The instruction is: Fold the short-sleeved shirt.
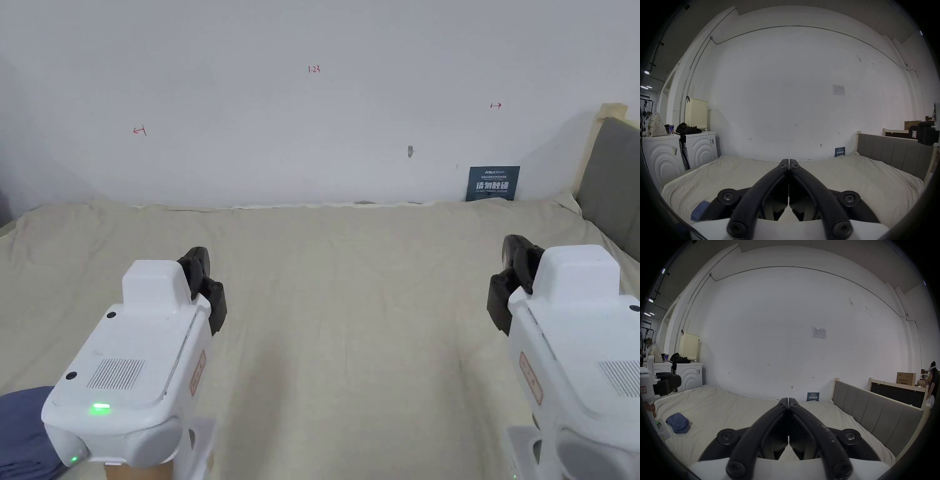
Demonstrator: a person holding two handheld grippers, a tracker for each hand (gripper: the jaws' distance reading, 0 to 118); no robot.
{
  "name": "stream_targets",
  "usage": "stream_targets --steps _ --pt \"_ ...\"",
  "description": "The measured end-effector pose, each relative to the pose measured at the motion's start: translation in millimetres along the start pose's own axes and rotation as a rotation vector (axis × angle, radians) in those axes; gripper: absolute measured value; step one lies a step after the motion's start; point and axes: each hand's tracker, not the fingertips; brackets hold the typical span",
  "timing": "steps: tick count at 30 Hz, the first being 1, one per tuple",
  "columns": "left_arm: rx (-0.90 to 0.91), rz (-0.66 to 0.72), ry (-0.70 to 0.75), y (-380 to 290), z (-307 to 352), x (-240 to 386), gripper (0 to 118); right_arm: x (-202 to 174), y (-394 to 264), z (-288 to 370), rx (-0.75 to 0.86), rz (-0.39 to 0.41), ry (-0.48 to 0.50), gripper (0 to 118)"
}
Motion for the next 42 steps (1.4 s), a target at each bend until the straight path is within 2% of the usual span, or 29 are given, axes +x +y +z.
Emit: stream_targets --steps 42 --pt "-0.008 0.000 -0.012 -4.2 -2.9 -6.2 0 -1.4 0.8 0.4 -0.007 0.009 0.004 2"
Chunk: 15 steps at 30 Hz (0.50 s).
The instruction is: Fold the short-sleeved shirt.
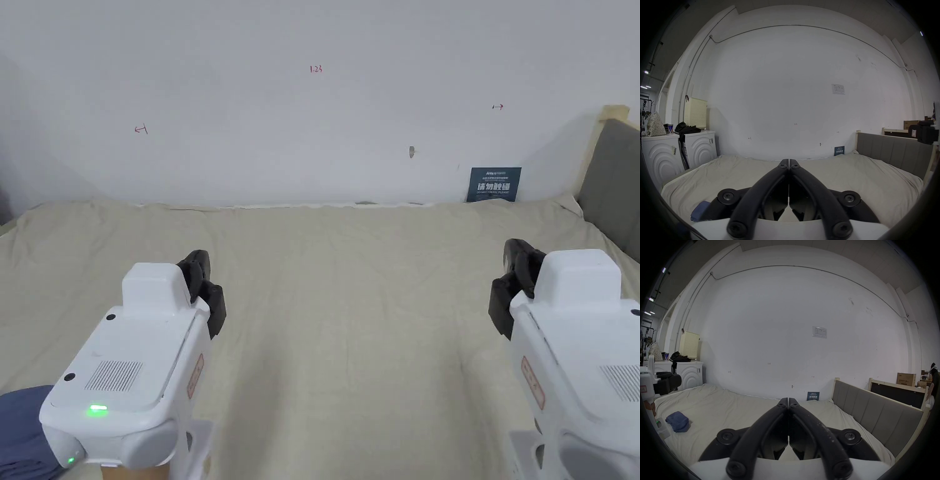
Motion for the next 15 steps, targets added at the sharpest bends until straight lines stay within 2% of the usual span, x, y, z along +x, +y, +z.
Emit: stream_targets --steps 8,10,11,12,14,15 --pt "0.001 -0.003 0.001 -1.3 -0.4 -1.0 2 -0.9 -3.0 -0.4 0.000 0.000 -0.004 4" --pt "-0.004 0.011 -0.003 -0.5 -0.6 -1.5 22 -1.4 -2.4 0.4 -0.003 0.001 -0.005 19" --pt "-0.006 0.022 -0.006 -0.1 -0.5 -1.9 37 -1.4 -2.4 0.4 -0.006 0.000 0.000 33" --pt "-0.001 0.034 -0.009 0.2 0.0 -2.1 63 -1.5 -2.5 0.4 -0.008 -0.001 0.001 55" --pt "0.001 0.047 -0.020 0.5 -0.2 -3.2 102 -1.6 -2.8 -0.3 -0.012 -0.002 0.001 91" --pt "-0.005 0.046 -0.017 1.0 -1.2 -3.0 118 -1.5 -3.0 -0.9 -0.015 -0.004 0.001 108"
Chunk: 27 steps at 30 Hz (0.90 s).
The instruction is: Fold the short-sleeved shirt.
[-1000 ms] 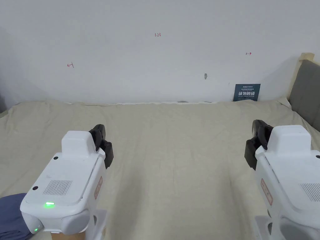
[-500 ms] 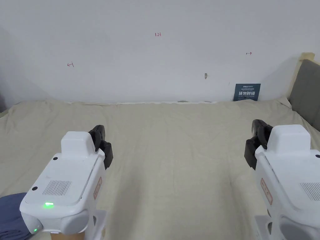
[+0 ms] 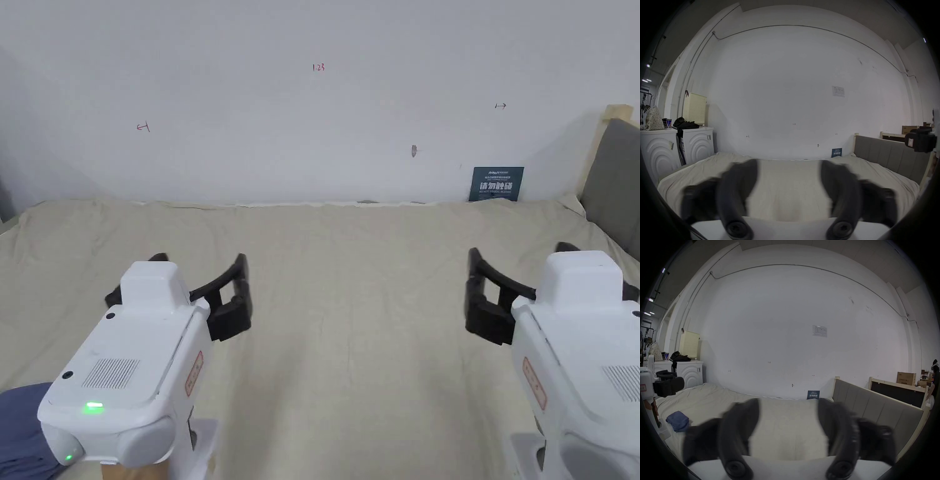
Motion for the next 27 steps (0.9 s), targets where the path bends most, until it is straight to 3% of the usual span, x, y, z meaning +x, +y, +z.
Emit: stream_targets --steps 2,27 --pt "-0.005 -0.003 0.005 -1.4 -3.3 -0.3 118 0.4 -1.1 -1.1 0.007 -0.012 -0.001 118" --pt "0.022 -0.030 0.039 -3.0 -0.9 2.0 118 -0.5 -0.1 0.2 0.015 -0.023 -0.005 118"
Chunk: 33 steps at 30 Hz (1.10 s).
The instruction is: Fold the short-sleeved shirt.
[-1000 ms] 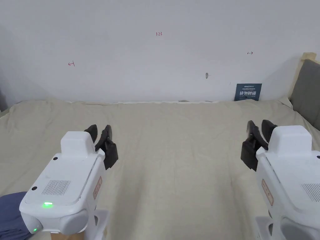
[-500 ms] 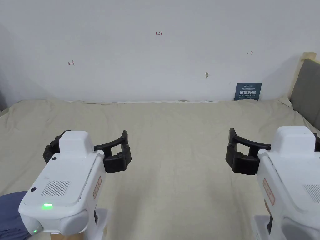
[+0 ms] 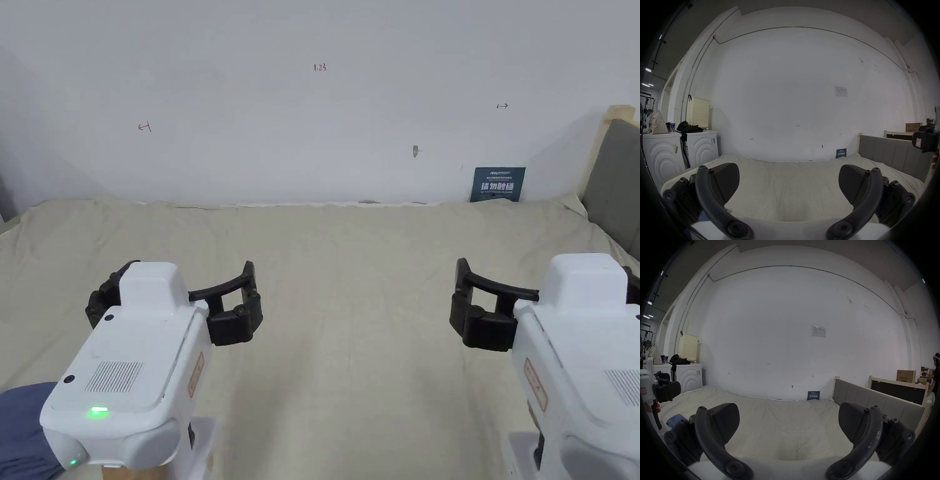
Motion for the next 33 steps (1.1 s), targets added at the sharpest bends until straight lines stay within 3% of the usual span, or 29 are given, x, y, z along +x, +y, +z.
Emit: stream_targets --steps 33 --pt "0.000 -0.019 0.006 -1.4 1.4 3.5 118 -3.5 -1.7 -3.7 -0.009 0.011 0.007 118"
